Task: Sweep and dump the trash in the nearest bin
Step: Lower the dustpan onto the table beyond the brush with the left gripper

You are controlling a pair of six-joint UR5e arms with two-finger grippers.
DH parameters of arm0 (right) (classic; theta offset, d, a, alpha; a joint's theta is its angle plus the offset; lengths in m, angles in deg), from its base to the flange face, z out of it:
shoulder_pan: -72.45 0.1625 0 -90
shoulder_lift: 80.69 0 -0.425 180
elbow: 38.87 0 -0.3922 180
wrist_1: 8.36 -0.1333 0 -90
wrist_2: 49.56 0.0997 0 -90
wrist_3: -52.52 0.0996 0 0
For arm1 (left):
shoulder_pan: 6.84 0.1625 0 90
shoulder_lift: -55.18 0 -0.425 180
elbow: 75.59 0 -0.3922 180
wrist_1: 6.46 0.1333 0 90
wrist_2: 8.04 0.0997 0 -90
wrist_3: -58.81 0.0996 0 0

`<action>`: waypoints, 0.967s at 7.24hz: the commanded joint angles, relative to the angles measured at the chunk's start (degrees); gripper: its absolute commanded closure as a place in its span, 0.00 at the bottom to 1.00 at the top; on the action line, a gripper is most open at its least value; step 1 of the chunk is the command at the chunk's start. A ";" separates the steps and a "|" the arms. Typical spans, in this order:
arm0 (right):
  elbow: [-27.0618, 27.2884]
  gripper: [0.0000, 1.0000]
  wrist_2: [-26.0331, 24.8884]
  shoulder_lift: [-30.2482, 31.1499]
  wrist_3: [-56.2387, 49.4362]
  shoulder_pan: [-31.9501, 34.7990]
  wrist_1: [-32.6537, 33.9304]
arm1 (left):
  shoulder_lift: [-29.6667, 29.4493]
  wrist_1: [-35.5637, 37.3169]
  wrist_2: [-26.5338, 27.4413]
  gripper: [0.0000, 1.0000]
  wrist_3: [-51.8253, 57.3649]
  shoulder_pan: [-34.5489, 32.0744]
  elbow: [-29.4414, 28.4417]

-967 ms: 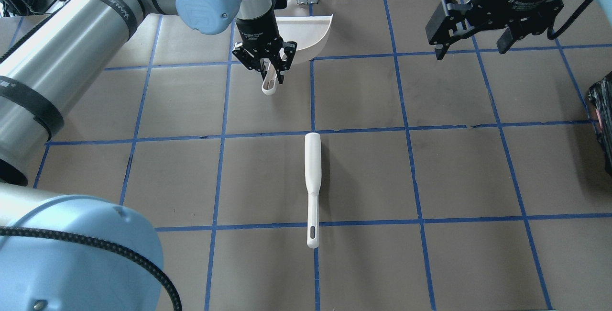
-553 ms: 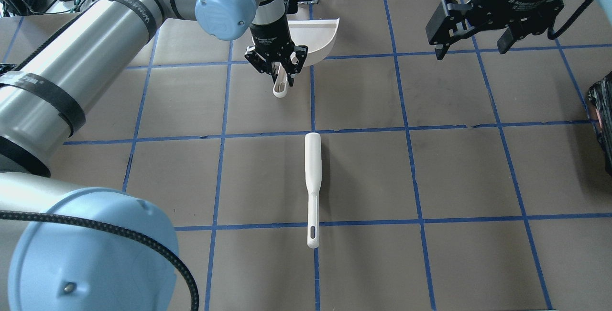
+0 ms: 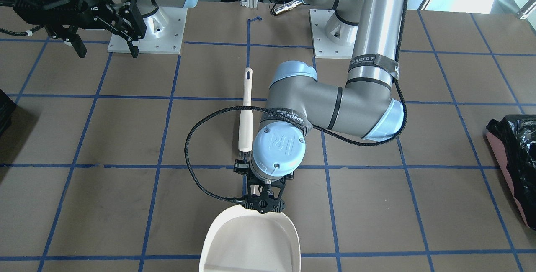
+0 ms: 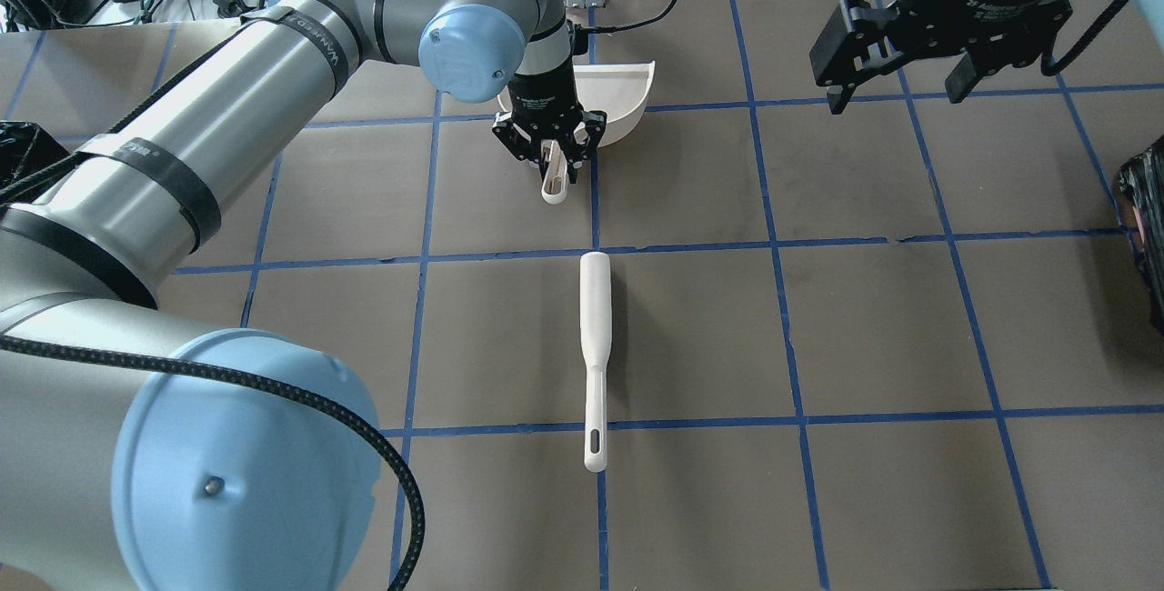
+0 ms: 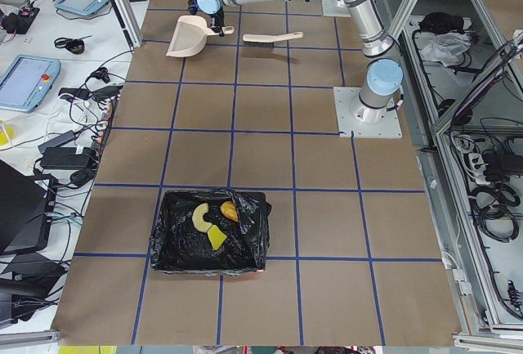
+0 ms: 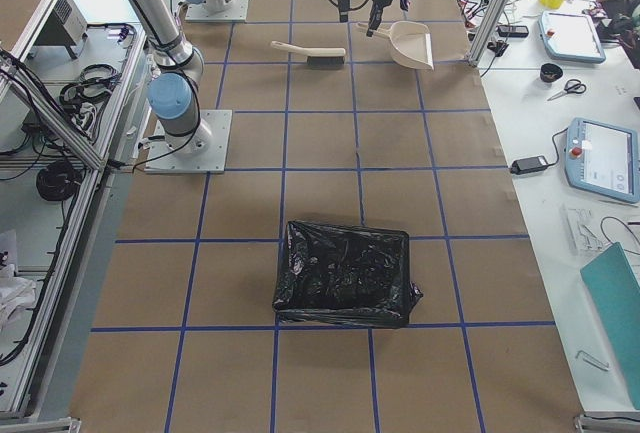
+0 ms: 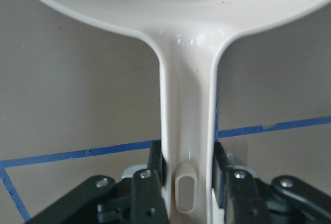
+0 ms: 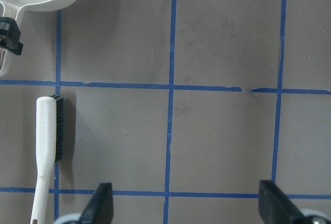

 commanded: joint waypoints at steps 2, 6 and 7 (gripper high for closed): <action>0.00 0.00 0.04 -0.03 0.00 0.00 0.00 | -0.52 -0.74 -0.01 1.00 -0.80 -0.36 0.00; 0.18 0.00 -0.05 0.05 -0.09 0.00 0.00 | -0.88 -1.79 0.25 1.00 -3.00 -2.38 -0.79; 0.27 0.00 -0.05 -0.03 -0.09 0.00 0.00 | -1.05 -2.58 0.25 1.00 -3.70 -3.16 -1.49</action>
